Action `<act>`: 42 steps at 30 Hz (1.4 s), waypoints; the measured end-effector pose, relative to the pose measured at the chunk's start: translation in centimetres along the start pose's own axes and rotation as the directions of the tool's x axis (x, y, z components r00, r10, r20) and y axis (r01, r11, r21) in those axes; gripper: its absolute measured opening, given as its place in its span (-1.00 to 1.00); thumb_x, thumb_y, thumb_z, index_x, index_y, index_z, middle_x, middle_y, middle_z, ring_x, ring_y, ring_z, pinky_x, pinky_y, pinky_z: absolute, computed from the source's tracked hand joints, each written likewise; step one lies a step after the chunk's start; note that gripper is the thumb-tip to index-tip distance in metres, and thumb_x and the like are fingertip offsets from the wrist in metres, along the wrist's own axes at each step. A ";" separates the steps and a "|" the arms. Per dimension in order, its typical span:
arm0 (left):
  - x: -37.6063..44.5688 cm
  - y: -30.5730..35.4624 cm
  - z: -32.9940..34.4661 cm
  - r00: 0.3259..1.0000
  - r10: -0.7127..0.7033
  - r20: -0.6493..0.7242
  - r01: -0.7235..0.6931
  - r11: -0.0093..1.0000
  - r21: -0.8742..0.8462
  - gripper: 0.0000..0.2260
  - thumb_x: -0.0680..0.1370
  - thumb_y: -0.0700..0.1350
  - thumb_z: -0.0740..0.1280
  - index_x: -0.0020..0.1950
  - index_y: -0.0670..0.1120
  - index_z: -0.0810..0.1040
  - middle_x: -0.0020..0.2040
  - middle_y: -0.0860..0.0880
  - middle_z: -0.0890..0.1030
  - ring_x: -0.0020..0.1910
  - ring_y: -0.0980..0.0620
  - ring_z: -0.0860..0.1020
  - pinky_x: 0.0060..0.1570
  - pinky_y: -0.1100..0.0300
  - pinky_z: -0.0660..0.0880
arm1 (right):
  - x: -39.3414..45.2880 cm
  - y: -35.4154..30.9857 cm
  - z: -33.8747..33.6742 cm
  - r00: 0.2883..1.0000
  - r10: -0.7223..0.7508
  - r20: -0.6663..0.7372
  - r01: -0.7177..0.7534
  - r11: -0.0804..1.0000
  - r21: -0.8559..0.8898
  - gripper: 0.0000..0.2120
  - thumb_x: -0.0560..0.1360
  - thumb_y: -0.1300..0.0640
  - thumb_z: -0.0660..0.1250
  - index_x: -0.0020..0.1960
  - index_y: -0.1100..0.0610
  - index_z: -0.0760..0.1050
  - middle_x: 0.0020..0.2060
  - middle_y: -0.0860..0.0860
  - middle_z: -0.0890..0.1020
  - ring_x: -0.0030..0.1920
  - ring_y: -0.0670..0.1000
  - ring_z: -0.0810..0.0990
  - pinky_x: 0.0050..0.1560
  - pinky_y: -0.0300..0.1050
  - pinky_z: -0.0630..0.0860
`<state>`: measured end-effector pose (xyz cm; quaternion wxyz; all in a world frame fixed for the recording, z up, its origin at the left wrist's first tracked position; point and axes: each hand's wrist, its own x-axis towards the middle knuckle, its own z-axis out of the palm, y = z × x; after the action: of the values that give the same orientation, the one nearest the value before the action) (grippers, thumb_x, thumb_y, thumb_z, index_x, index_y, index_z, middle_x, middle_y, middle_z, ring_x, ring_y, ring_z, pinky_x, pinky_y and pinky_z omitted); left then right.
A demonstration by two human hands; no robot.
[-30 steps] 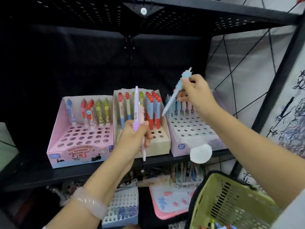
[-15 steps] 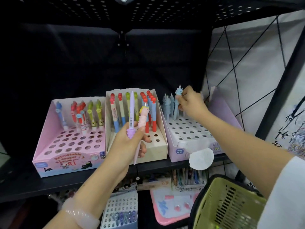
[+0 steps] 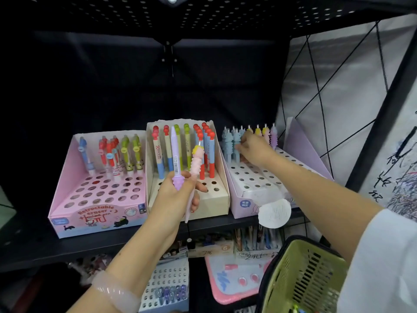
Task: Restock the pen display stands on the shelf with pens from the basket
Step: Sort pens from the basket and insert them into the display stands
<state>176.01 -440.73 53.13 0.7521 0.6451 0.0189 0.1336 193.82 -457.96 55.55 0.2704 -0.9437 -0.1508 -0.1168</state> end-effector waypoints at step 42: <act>0.1 0.0 3.1 0.999 -0.047 0.028 0.046 0.999 0.026 -0.87 0.58 -0.13 0.21 -0.15 -0.05 0.48 -0.43 0.06 0.45 -0.54 0.13 0.26 -0.60 0.36 0.17 | -0.4 1.8 -5.1 0.952 -0.024 -0.306 0.055 0.994 0.094 -0.80 0.59 0.11 0.18 0.07 0.27 0.35 -0.36 0.05 0.48 -0.22 0.13 0.55 -0.26 -0.08 0.43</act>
<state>176.71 -443.75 53.63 0.7471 0.6556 0.0247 0.1066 193.37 -462.29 58.77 0.3353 -0.8964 -0.1319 -0.2581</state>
